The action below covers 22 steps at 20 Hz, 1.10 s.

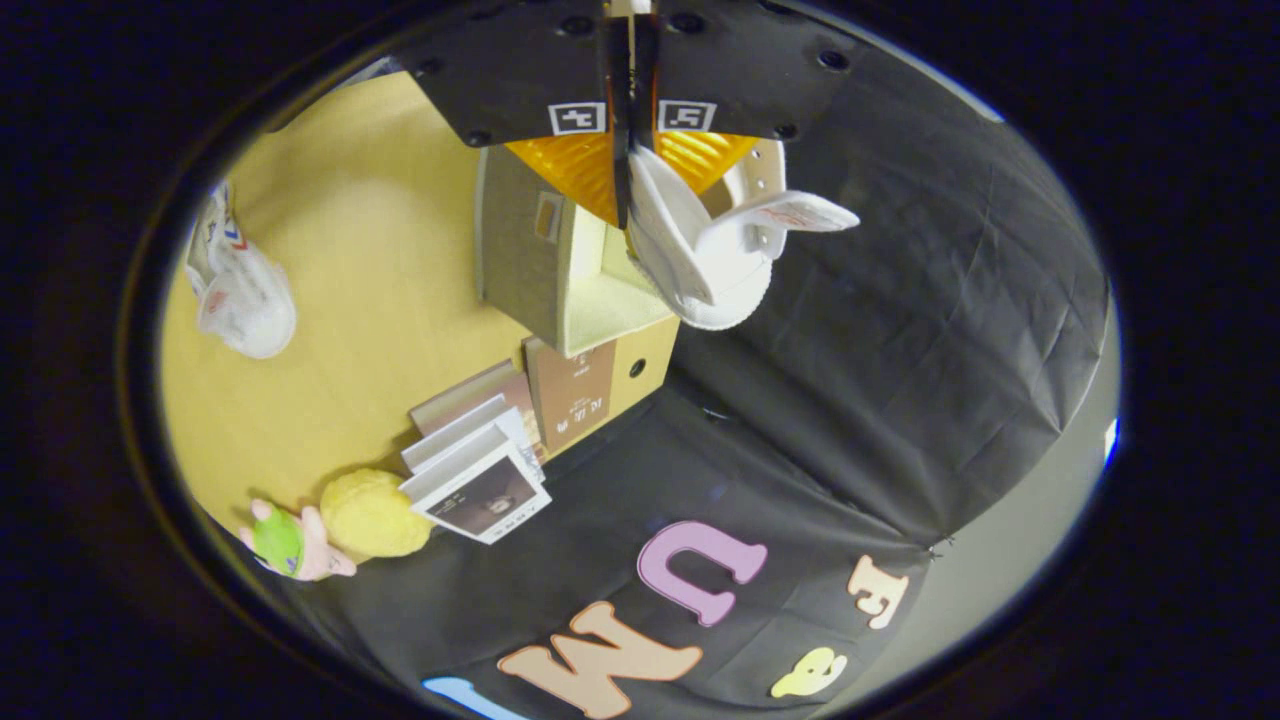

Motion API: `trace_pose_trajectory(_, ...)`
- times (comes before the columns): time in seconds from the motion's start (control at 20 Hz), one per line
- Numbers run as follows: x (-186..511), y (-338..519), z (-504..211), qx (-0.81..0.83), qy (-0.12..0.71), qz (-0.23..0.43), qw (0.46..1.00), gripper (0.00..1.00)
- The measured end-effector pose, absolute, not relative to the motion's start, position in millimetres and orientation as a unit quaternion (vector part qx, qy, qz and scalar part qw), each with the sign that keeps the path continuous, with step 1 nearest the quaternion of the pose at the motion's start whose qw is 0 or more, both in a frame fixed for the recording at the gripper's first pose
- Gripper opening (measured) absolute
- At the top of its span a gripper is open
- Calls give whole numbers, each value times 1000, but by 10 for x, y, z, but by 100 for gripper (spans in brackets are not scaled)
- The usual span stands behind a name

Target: Open the storage box then place both shoes into the box .Put the left shoe in first, then the right shoe, with the right side of both shoes facing outward in a uniform manner.

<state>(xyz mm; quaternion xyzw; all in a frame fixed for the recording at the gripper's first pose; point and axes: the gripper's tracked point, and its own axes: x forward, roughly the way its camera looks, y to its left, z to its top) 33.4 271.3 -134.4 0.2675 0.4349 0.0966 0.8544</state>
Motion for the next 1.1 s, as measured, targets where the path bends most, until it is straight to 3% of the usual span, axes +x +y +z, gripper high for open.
trace_pose_trajectory(0.5, 708, 3114, -1897, 218, 523, -32, 824, 5)
trace_pose_trajectory(0.9, 873, 3319, -2136, 222, 489, -132, 833, 5)
trace_pose_trajectory(1.1, 755, 3530, -2260, 233, 485, -142, 831, 7)
